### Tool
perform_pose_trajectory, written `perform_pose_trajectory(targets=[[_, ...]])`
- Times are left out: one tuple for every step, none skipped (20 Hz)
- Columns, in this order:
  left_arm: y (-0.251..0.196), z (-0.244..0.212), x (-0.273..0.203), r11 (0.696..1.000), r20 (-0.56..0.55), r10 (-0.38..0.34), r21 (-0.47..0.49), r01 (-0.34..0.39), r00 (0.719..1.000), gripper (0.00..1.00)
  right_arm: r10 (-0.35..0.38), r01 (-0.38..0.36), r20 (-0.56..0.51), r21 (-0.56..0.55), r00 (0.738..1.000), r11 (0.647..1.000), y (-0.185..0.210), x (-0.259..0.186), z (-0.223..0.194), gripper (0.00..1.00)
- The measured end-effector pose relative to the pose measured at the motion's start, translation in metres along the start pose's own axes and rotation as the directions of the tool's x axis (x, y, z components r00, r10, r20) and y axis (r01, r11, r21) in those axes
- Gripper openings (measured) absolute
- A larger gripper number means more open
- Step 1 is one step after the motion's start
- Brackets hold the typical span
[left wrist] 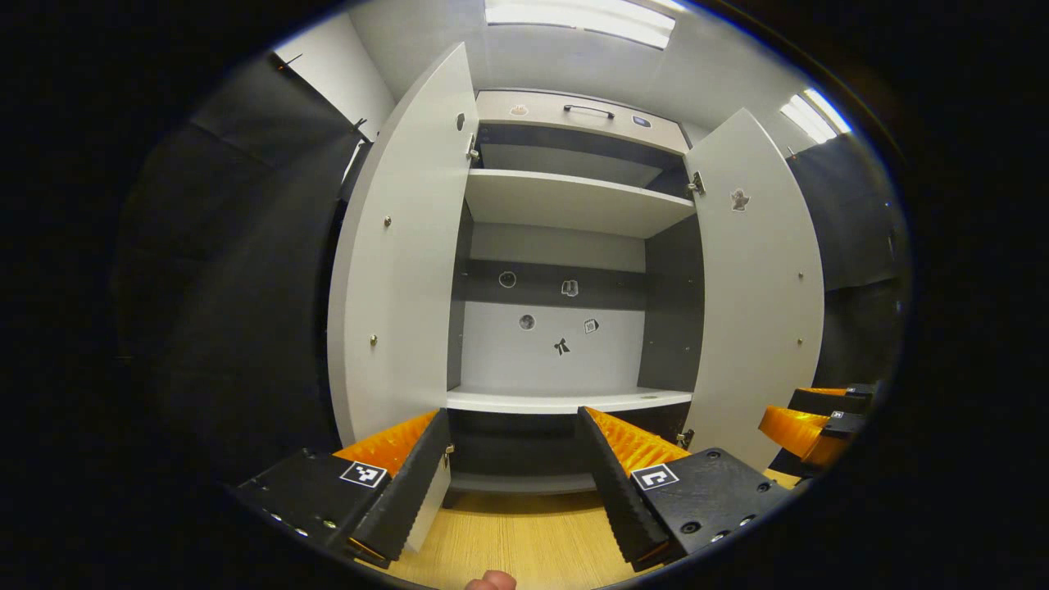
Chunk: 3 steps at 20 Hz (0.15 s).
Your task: Open the right door of the double-door shoe cabinet with the right hand, and open the left door with the left hand.
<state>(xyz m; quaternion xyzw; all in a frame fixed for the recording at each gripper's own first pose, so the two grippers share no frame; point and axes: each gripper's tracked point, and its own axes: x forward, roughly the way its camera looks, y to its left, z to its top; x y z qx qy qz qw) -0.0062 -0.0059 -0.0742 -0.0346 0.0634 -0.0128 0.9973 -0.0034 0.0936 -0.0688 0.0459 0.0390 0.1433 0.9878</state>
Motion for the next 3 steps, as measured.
perform_pose_trajectory(targets=[[0.0004, -0.0018, -0.0007, 1.000, -0.006, 0.001, -0.003, -0.001, 1.000, 0.92, 0.004, -0.004, 0.005, 0.000, 1.000, 1.000, 0.0006, 0.0001, 0.0022, 0.82], [0.0005, -0.0026, -0.0008, 1.000, -0.009, 0.002, -0.005, -0.002, 1.000, 0.93, 0.008, -0.008, 0.010, -0.004, 1.000, 1.000, 0.0012, -0.0004, 0.0040, 0.84], [0.0015, -0.0027, -0.0013, 1.000, -0.007, 0.005, -0.005, -0.005, 1.000, 0.93, 0.007, -0.007, 0.015, -0.012, 1.000, 1.000, 0.0007, 0.0004, 0.0062, 0.84]])
